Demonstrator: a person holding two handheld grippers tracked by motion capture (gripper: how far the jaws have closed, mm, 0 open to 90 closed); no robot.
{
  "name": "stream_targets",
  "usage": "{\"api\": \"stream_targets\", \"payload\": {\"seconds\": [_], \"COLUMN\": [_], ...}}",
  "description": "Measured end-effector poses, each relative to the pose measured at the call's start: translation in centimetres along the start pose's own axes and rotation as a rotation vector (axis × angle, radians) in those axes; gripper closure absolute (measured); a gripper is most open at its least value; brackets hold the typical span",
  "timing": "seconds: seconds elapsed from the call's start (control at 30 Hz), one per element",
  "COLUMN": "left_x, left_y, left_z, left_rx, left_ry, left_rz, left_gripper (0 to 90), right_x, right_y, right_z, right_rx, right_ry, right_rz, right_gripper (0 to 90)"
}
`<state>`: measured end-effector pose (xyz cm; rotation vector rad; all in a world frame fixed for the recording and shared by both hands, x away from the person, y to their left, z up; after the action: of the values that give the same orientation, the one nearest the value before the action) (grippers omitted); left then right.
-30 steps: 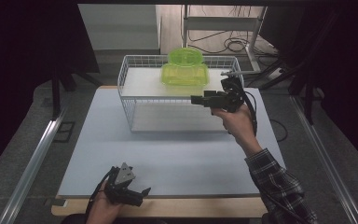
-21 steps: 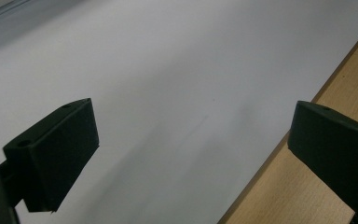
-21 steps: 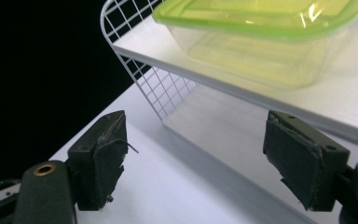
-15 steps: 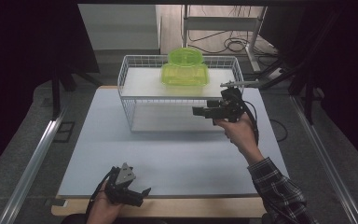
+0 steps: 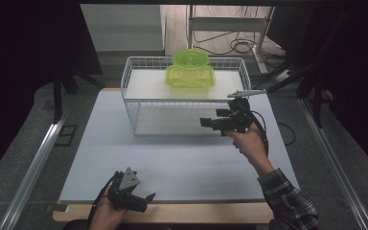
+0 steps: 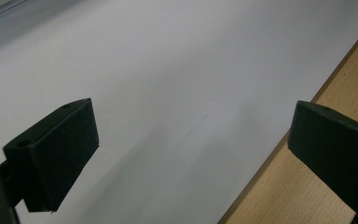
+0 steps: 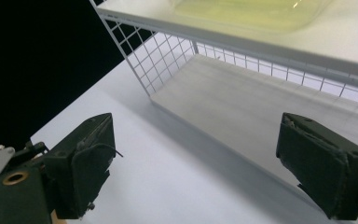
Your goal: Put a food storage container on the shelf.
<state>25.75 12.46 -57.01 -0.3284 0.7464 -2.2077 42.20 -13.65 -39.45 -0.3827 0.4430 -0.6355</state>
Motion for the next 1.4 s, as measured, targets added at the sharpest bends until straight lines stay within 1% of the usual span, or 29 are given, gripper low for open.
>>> {"api": "stream_targets", "payload": {"seconds": [0.07, 0.1, 0.27, 0.33, 0.63, 0.83, 1.2, 1.3, 1.4], "left_x": [0.0, 0.0, 0.0, -0.1, 0.0, 0.0, 0.0, 0.0, 0.0], "left_y": [0.0, 0.0, -0.1, -0.1, 0.0, 0.0, -0.1, -0.1, -0.1], "left_z": [0.0, 0.0, 0.0, 0.0, 0.0, 0.0, 0.0, 0.0, 0.0], "left_rx": [-0.004, -0.004, -0.002, -0.002, -0.005, -0.004, -0.001, -0.002, -0.001], "left_ry": [0.005, 0.004, 0.003, 0.004, 0.003, 0.003, -0.002, -0.002, -0.002], "left_rz": [-0.001, -0.001, 0.0, 0.0, 0.0, 0.0, 0.0, 0.001, 0.002], "left_gripper": [1.6, 1.6, 1.6, 1.6, 1.5, 1.5, 1.5, 1.6, 1.6], "right_x": [-0.1, -0.1, -0.3, -0.4, -0.8, -0.9, -0.4, -0.3, -0.1], "right_y": [0.0, 0.0, -0.1, -0.1, -0.2, -0.4, -0.7, -0.8, -0.8], "right_z": [-0.5, -0.5, -1.4, -1.7, -3.6, -4.7, -7.3, -8.0, -9.0], "right_rx": [-0.005, -0.005, -0.02, -0.02, -0.04, -0.043, -0.059, -0.062, -0.071], "right_ry": [-0.014, -0.014, -0.044, -0.054, -0.087, -0.098, -0.089, -0.092, -0.106], "right_rz": [-0.005, -0.005, -0.014, -0.011, -0.018, -0.025, -0.037, -0.043, -0.046], "right_gripper": [10.7, 10.7, 9.5, 9.2, 8.0, 7.7, 7.5, 7.5, 7.0]}}
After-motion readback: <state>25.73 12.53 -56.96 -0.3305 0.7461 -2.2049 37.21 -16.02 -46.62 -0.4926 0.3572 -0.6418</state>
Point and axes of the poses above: each handheld gripper's, and its own axes: y roughly forward along the jaws, z roughly out of its top, x roughly to its right, the point moved 6 cm from there along y, roughly forward along the jaws, and after that the axes turned 5 degrees about x, right-handed, at the moved point
